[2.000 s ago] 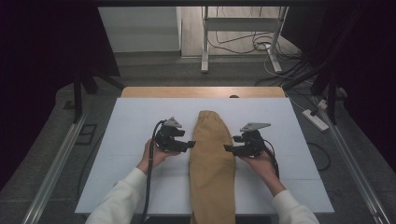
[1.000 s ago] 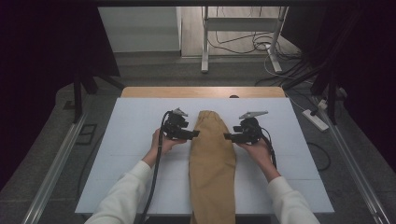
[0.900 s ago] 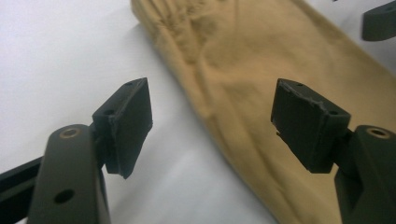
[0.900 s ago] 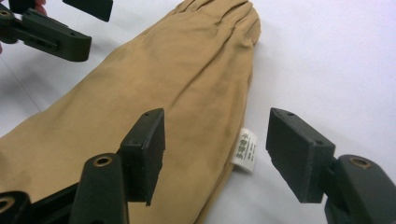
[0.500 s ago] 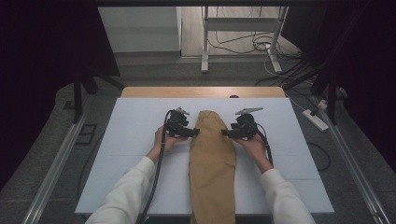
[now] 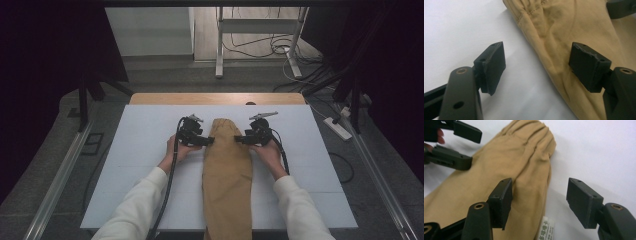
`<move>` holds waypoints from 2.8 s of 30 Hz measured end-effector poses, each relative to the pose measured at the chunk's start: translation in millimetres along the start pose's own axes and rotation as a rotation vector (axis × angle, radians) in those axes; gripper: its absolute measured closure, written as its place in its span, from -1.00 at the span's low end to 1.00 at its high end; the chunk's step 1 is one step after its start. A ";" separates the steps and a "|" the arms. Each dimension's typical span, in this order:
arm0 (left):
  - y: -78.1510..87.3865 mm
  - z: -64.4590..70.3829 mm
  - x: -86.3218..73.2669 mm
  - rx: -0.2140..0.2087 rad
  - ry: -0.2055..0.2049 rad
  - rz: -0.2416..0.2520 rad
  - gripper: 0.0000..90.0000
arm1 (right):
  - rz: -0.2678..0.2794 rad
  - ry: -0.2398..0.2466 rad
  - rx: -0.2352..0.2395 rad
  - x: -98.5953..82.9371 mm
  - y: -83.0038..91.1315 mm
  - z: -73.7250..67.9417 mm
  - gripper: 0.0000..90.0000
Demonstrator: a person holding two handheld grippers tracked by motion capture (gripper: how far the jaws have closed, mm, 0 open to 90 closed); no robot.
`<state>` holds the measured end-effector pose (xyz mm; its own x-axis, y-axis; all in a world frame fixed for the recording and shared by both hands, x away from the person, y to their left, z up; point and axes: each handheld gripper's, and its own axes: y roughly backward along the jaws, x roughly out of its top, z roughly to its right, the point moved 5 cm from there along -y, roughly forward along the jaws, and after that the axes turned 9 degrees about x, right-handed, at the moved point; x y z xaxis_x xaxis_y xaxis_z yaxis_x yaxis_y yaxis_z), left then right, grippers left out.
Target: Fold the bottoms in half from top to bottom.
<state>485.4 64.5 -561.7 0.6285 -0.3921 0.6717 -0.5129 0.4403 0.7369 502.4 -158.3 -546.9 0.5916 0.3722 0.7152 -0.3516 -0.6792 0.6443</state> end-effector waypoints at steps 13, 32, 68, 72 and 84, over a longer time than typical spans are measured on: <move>-9.1 5.6 -0.5 -0.002 -0.018 -0.030 -0.33 | -0.055 0.018 -0.016 -7.9 -7.8 7.7 -0.16; -10.1 21.9 0.6 -0.068 -0.058 -0.039 0.75 | -0.126 0.120 0.041 -4.3 -14.4 -7.9 0.78; 24.8 19.5 17.4 -0.074 -0.075 0.083 0.86 | -0.035 0.216 0.008 16.2 13.7 -22.2 0.81; 28.0 19.1 19.9 -0.063 -0.081 0.091 0.87 | -0.025 0.225 0.006 19.3 13.9 -22.4 0.82; 49.7 9.2 38.8 -0.036 -0.086 0.125 0.88 | 0.040 0.260 -0.007 47.7 23.6 -29.7 0.85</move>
<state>478.9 63.8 -498.4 0.5078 -0.3995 0.7632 -0.5615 0.5184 0.6450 500.8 -137.7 -489.5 0.3715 0.4958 0.7850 -0.3767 -0.6923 0.6155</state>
